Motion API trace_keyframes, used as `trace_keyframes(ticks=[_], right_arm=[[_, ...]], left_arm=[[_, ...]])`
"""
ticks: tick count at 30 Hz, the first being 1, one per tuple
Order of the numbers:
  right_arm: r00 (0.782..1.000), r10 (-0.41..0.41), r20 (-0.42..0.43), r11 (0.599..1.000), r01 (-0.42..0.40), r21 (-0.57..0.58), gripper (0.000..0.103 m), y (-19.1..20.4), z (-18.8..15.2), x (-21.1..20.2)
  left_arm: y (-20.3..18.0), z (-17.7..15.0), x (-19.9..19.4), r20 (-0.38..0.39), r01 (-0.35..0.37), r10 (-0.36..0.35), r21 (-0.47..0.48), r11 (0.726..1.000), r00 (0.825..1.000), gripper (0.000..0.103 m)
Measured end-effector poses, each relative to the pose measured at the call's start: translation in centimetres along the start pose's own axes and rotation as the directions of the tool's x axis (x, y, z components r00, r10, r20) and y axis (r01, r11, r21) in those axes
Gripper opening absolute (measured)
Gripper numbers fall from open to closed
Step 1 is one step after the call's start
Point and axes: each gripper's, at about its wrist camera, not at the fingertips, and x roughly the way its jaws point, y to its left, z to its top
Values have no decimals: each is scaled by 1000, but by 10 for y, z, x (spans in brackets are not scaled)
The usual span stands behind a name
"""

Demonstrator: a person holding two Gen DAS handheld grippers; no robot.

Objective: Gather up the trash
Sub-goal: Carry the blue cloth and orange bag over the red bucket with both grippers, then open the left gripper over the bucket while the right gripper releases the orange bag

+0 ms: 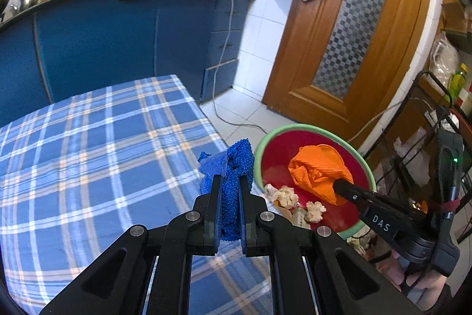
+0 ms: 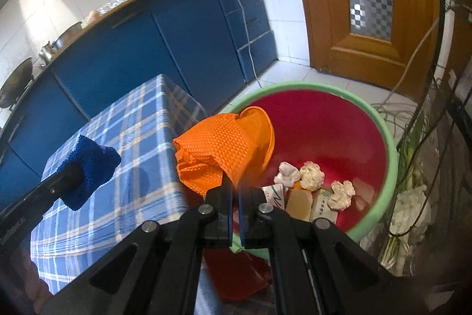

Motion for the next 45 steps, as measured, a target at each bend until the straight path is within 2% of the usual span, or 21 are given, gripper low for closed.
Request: trace_keyframes(ticks=[10, 13, 17, 28, 30, 33, 34, 42, 45], right_arm=[[998, -44, -47, 998, 46, 52, 11, -25, -1, 14], [998, -36, -49, 997, 39, 61, 29, -29, -2, 12], [999, -26, -23, 997, 27, 74, 38, -32, -1, 6], [999, -31, 40, 992, 26, 123, 40, -49, 0, -17], [998, -37, 46, 991, 31, 128, 40, -53, 1, -20], [998, -44, 51, 990, 37, 134, 40, -56, 2, -23], [998, -43, 51, 990, 36, 136, 40, -56, 2, -23], [998, -22, 50, 994, 17, 110, 41, -48, -1, -29], [998, -10, 57, 995, 5, 97, 44, -42, -3, -35]], left_arm=[[-23, 2, 20, -27, 47, -46, 44, 998, 999, 9], [-31, 4, 27, -37, 60, -57, 58, 997, 998, 9], [-40, 6, 35, -48, 76, -73, 76, 994, 996, 9], [-68, 8, 70, -102, 143, -130, 126, 982, 986, 12], [-72, 9, 73, -100, 140, -127, 138, 980, 987, 18], [-73, 10, 73, -85, 127, -115, 141, 982, 990, 43], [-73, 11, 73, -81, 123, -112, 138, 983, 990, 46], [-59, 11, 58, -65, 99, -93, 98, 990, 994, 46], [-51, 9, 46, -49, 76, -72, 82, 994, 996, 46]])
